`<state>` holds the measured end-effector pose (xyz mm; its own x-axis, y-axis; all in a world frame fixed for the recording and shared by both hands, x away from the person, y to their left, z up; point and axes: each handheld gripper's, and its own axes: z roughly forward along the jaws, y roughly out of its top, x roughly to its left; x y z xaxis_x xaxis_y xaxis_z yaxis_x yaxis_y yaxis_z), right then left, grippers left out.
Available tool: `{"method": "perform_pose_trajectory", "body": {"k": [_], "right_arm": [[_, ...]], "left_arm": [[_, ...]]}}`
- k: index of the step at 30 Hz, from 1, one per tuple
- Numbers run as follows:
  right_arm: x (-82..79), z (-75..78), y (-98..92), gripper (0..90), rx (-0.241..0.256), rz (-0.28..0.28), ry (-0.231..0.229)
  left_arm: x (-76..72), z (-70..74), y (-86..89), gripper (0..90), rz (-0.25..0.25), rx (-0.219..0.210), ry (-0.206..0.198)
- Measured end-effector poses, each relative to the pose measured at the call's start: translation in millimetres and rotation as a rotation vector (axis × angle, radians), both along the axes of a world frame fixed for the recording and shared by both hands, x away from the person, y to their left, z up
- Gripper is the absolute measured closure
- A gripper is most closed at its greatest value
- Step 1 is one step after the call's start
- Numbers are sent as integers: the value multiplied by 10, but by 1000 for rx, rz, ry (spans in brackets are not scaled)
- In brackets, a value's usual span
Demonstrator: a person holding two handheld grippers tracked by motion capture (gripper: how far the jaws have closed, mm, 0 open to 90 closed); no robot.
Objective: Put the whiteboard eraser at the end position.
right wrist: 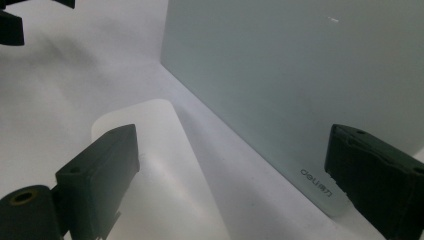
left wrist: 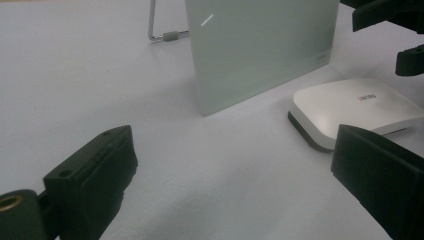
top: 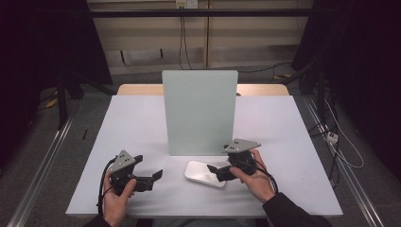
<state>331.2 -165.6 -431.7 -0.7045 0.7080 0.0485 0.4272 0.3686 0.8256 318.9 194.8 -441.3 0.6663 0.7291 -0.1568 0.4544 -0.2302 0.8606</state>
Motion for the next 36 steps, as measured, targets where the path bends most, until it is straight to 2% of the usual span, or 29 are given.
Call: {"method": "perform_pose_trajectory", "body": {"k": [9,28,36], "right_arm": [[-43,20,-192,67,19,-97,-38],[-141,5,-605,61,35,-229,-79],[-196,-36,-765,59,36,-263,-89]], "left_arm": [[-2,3,-2,41,3,-3,-2],[3,13,8,41,11,0,-7],[3,23,30,43,23,-5,-10]]}}
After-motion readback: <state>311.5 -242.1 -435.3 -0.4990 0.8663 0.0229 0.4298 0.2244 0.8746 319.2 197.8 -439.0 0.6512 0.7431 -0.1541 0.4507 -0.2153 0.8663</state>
